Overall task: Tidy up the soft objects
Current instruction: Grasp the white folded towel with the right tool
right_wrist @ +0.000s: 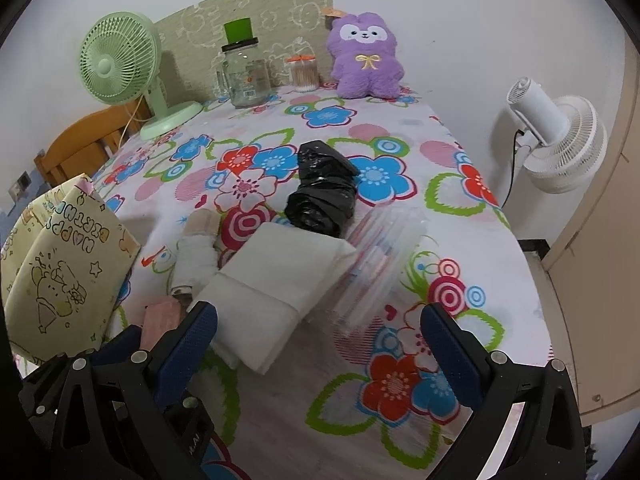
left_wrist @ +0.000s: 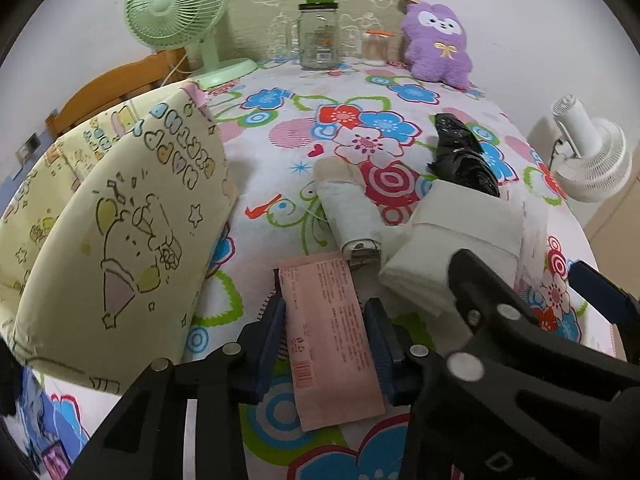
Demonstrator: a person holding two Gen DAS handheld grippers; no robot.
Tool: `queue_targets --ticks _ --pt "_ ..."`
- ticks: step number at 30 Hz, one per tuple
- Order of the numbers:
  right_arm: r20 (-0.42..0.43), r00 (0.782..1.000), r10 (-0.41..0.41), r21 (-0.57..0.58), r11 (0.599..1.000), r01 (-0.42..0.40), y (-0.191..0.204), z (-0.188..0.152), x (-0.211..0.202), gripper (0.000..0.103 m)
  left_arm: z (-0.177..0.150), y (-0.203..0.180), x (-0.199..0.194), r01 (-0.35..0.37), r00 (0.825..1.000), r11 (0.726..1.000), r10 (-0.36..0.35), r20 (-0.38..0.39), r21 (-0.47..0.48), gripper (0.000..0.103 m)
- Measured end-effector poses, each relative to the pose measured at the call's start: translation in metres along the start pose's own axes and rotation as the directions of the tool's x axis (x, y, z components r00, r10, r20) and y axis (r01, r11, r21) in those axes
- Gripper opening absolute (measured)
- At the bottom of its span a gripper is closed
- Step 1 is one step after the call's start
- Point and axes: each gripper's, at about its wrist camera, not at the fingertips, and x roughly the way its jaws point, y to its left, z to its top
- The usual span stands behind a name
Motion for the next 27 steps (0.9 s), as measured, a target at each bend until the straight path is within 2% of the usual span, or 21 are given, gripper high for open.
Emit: queue_targets --ticks 8,13,23,27 --pt "-0.027 1.0 0.01 -0.005 1.0 -0.01 0.01 0.003 0.011 0.102 0.001 0.001 0.001 0.018 1.0 0.998 -0.018 0.003 0.055 0.041" --pt "-0.052 0.998 0.022 -0.008 1.0 -0.022 0.013 0.003 0.017 0.087 0.002 0.002 0.001 0.016 1.0 0.998 -0.017 0.009 0.064 0.041" --pt "-0.08 0.996 0.041 -0.004 0.999 -0.041 0.014 -0.001 0.016 0.035 0.001 0.005 0.0 0.033 0.999 0.998 -0.034 0.01 0.062 0.041" --pt "-0.077 0.996 0.038 -0.007 0.999 -0.039 0.015 -0.002 0.01 0.026 -0.001 0.006 -0.004 0.032 0.999 0.997 -0.034 0.019 0.067 0.041"
